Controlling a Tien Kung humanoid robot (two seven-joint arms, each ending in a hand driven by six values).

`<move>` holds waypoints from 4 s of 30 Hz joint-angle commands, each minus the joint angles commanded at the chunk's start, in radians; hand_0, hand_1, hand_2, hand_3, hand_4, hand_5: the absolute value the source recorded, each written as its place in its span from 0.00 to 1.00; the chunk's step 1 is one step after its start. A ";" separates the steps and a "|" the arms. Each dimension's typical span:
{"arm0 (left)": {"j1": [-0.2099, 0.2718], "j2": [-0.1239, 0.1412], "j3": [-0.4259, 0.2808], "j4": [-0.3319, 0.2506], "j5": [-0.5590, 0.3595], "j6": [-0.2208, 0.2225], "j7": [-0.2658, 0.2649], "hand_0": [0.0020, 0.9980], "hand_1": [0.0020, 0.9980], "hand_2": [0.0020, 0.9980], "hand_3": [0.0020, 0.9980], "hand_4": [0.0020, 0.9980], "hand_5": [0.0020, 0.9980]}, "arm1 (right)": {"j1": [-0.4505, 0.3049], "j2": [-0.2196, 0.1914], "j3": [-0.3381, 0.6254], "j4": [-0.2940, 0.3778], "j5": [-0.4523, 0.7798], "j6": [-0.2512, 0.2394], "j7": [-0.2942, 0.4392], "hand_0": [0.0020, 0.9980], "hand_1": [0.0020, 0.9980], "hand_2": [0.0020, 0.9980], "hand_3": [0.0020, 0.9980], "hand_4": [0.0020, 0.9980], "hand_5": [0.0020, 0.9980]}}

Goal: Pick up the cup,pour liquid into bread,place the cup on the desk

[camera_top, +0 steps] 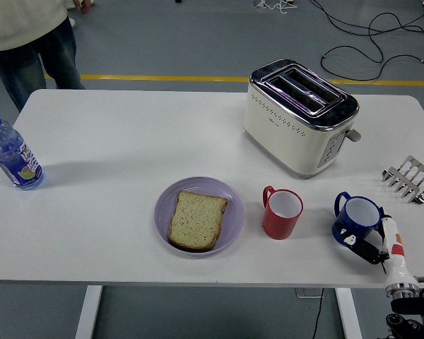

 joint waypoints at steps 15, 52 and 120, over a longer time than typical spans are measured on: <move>0.000 0.001 0.013 0.000 -0.010 0.000 -0.001 0.66 0.70 0.72 0.62 0.37 0.93 | -0.007 0.000 0.020 0.012 0.009 0.025 0.008 0.81 0.75 0.90 0.99 0.83 0.00; -0.002 0.003 0.017 0.000 -0.013 -0.001 -0.003 0.66 0.70 0.72 0.62 0.36 0.93 | -0.060 -0.022 0.114 0.141 -0.018 0.070 -0.025 0.88 0.82 0.95 1.00 0.88 0.00; -0.027 0.003 -0.068 0.000 0.093 0.004 0.012 0.66 0.70 0.72 0.62 0.37 0.93 | -0.123 -0.038 0.470 0.738 0.416 0.066 -0.198 0.75 0.70 0.78 0.84 0.69 0.06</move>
